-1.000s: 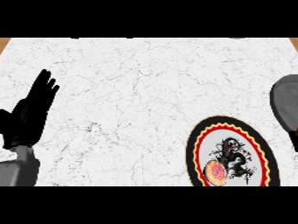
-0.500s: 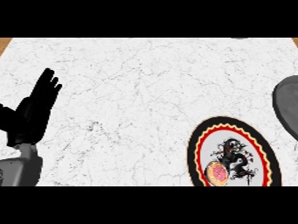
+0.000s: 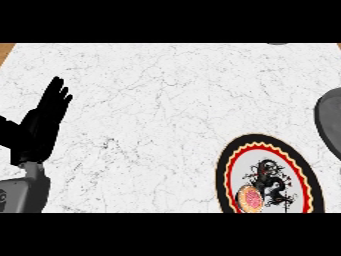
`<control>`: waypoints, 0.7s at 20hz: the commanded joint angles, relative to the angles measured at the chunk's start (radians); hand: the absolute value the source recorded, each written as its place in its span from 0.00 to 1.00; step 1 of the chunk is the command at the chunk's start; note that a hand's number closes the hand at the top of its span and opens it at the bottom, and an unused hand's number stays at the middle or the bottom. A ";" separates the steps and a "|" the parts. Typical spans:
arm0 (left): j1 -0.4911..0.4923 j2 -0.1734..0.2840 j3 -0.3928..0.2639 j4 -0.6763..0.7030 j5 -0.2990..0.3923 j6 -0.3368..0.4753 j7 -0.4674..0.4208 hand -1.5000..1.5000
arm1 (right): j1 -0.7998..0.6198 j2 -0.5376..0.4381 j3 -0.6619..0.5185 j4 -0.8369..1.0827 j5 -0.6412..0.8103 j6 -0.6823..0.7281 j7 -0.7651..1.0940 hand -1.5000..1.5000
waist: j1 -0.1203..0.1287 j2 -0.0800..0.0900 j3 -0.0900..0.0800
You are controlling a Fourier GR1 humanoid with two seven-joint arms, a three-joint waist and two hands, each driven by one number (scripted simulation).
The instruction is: Pick the croissant from the plate and place it in the pan
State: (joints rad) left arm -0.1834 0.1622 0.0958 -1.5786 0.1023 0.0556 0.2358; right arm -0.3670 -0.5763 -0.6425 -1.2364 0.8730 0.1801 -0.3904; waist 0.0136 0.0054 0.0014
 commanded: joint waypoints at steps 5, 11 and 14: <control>0.008 -0.030 -0.020 0.010 -0.031 0.017 -0.034 0.50 | -0.137 -0.060 0.055 0.486 0.050 -0.238 -0.194 1.00 | 0.004 0.000 0.000; -0.017 -0.008 -0.004 -0.002 -0.008 0.000 0.012 0.50 | -0.195 -0.089 0.032 0.699 0.089 -0.208 -0.030 0.00 | 0.015 0.006 0.001; -0.023 -0.016 -0.012 0.036 -0.016 -0.010 -0.030 0.50 | -0.269 -0.116 0.038 0.835 0.081 -0.188 -0.078 0.00 | 0.020 0.009 0.002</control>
State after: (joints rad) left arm -0.1798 0.1512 0.0854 -1.5820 0.0964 0.0443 0.2292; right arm -0.5672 -0.6561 -0.6022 -0.5581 0.9515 -0.0230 -0.4603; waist 0.0294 0.0109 0.0026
